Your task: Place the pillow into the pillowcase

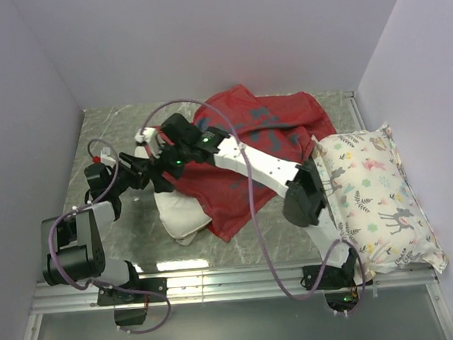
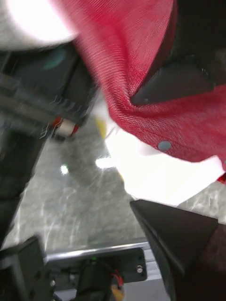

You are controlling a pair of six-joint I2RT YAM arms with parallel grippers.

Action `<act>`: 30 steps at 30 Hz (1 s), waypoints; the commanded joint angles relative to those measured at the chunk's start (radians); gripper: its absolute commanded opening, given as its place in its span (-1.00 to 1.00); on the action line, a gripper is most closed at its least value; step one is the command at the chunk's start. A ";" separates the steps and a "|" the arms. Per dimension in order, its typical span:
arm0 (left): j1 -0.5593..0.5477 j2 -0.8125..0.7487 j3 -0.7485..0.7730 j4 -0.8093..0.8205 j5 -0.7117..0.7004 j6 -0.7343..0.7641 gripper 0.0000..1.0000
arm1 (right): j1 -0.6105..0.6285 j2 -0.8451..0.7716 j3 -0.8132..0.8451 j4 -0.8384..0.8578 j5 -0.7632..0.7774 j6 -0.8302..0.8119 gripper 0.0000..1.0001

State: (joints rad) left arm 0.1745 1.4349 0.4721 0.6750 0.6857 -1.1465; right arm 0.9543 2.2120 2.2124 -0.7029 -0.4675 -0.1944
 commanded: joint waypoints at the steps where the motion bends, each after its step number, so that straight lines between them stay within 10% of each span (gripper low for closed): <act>1: 0.058 -0.010 0.055 -0.214 0.115 0.158 0.29 | -0.073 -0.244 -0.192 0.049 0.136 0.102 0.83; 7: 0.189 -0.123 0.161 -0.845 0.215 0.471 0.47 | -0.135 -0.598 -0.768 0.102 0.211 0.150 0.83; 14: 0.149 -0.091 0.214 -1.187 0.075 0.649 0.72 | -0.175 -0.514 -0.959 0.081 0.323 0.184 0.70; 20: -0.018 -0.068 0.157 -1.045 0.069 0.544 0.65 | -0.311 -0.237 -0.765 0.100 0.316 0.193 0.62; 30: -0.282 0.131 0.075 -0.306 0.173 0.047 -0.24 | -0.345 -0.172 -0.437 0.106 0.073 0.174 0.65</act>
State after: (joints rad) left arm -0.0643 1.5276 0.5461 0.1127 0.7967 -0.9257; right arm 0.5919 2.0941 1.7439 -0.7368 -0.2878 -0.0235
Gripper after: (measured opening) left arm 0.409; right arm 0.814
